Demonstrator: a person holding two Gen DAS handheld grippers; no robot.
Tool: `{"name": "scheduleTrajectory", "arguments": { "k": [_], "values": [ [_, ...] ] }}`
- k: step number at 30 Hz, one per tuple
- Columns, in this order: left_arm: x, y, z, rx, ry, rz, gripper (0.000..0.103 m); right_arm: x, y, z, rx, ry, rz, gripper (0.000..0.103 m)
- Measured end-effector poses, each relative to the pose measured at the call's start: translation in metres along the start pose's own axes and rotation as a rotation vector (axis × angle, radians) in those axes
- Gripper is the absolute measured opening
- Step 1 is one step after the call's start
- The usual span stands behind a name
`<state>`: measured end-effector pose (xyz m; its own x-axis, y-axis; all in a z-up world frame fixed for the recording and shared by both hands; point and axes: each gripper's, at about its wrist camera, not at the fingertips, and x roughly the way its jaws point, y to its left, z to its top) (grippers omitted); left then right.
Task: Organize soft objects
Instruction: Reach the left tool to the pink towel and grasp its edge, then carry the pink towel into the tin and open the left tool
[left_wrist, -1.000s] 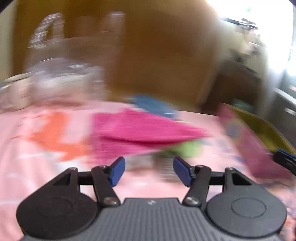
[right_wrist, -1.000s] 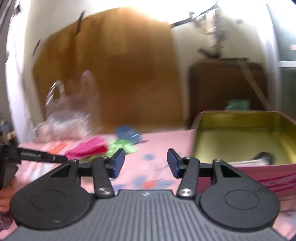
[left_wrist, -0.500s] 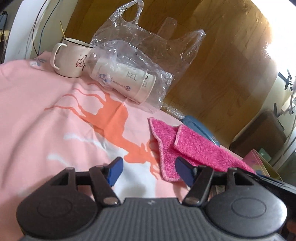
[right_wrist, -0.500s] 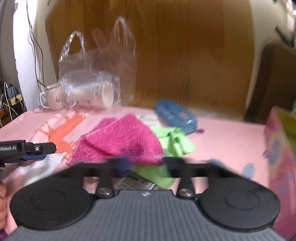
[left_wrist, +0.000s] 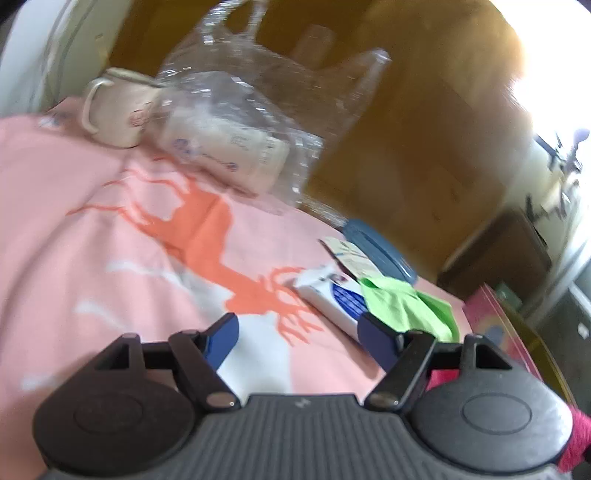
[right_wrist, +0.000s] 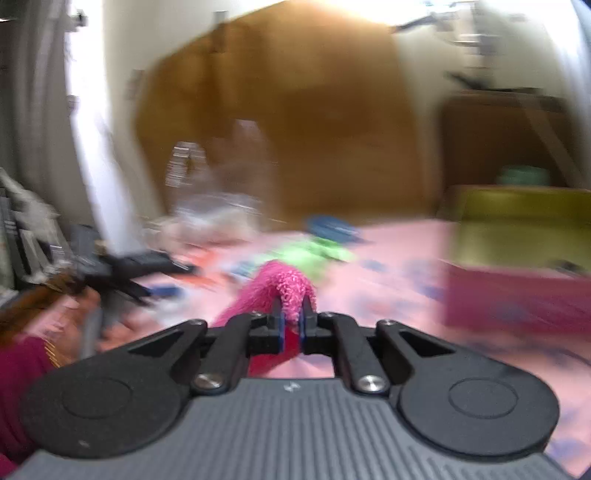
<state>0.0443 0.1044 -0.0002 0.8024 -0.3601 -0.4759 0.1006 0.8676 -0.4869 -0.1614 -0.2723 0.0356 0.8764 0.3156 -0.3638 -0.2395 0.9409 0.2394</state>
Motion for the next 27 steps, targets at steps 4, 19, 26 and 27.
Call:
{"name": "scheduleTrajectory", "arguments": {
  "k": [4,19,26,27],
  "values": [
    [0.005,-0.032,-0.012,0.12,0.09,-0.064,0.073,-0.032,-0.031,-0.03,0.02,0.023,-0.22,0.07],
    [0.014,-0.164,-0.092,0.299,0.365,-0.254,0.057,0.053,0.013,-0.054,-0.234,0.18,-0.052,0.085],
    [0.002,-0.203,-0.091,0.401,0.355,-0.305,0.026,0.05,0.033,-0.042,-0.304,0.04,-0.024,0.012],
    [0.001,-0.212,-0.086,0.411,0.338,-0.323,0.026,0.045,0.03,-0.038,-0.298,-0.001,-0.052,0.012]
  ]
}}
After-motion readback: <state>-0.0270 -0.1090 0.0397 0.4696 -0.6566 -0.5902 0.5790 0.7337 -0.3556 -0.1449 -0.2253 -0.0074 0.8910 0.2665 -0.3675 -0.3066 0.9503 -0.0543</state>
